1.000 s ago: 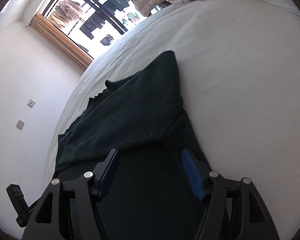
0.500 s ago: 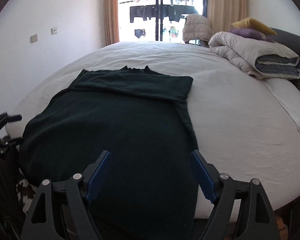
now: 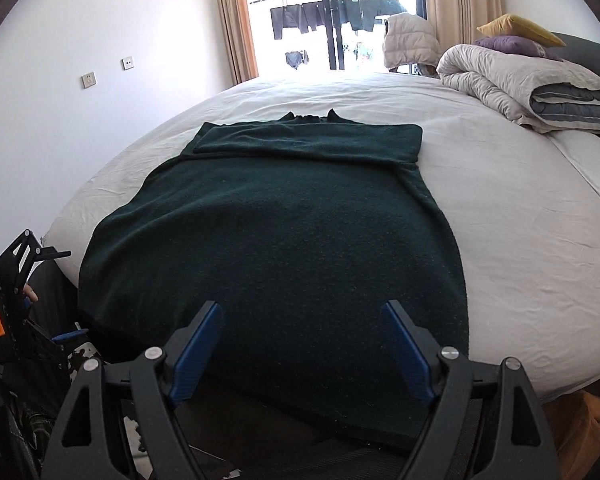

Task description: Fold small clothes

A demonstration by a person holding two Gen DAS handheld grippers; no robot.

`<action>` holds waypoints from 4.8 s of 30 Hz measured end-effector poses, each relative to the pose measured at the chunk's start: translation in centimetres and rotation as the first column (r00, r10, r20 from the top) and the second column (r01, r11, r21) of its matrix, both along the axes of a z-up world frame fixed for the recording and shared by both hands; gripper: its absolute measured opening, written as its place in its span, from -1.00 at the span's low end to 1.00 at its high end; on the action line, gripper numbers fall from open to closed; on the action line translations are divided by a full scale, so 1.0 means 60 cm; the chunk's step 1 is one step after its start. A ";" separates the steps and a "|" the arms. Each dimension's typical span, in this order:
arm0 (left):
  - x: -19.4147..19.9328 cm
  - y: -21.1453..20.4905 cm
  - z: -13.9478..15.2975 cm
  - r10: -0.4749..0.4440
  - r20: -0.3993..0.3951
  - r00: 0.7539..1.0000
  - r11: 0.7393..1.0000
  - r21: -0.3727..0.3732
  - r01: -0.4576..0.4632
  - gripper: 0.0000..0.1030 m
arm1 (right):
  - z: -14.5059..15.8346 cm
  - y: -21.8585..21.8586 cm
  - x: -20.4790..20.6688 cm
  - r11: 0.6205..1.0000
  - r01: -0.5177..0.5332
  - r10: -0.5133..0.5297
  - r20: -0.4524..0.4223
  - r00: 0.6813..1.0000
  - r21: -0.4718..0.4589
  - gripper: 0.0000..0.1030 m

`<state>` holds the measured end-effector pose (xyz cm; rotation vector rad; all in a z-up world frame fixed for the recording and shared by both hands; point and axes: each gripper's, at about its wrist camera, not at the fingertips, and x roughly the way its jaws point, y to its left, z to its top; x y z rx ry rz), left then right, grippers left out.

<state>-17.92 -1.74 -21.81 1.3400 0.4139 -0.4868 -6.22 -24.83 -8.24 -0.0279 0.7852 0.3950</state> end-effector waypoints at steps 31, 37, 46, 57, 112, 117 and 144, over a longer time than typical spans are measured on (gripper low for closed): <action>0.076 0.010 0.265 0.147 -0.043 0.988 0.841 -0.521 -0.148 -0.90 | -0.007 0.051 -0.089 0.976 -0.097 0.109 0.052 0.993 -0.195 0.62; 0.132 0.041 0.323 0.224 -0.089 0.971 0.760 -0.608 -0.231 -0.93 | -0.032 0.082 -0.092 0.932 -0.134 0.158 0.047 0.986 -0.336 0.55; 0.046 0.020 0.195 -0.004 -0.118 0.993 0.944 -0.327 -0.035 -0.56 | -0.040 0.089 -0.091 0.936 -0.164 0.178 0.016 0.984 -0.310 0.53; -0.031 0.007 0.005 -0.195 -0.018 0.981 0.981 -0.004 0.195 1.00 | -0.035 0.092 -0.078 0.960 -0.137 0.146 0.020 0.989 -0.243 0.53; 0.115 0.044 0.244 0.087 0.007 0.996 0.866 -0.495 -0.072 -0.94 | -0.097 0.106 -0.063 0.751 -0.088 0.137 0.024 0.990 -0.654 -0.69; 0.111 0.042 0.227 0.077 -0.005 0.997 0.873 -0.483 -0.070 -0.94 | -0.096 0.083 -0.062 0.723 -0.049 0.113 0.048 0.992 -0.689 -0.83; 0.126 0.072 0.256 0.121 -0.021 0.992 0.849 -0.515 -0.115 -0.94 | 0.026 0.063 0.022 0.679 0.100 0.120 0.244 0.962 -0.728 -0.92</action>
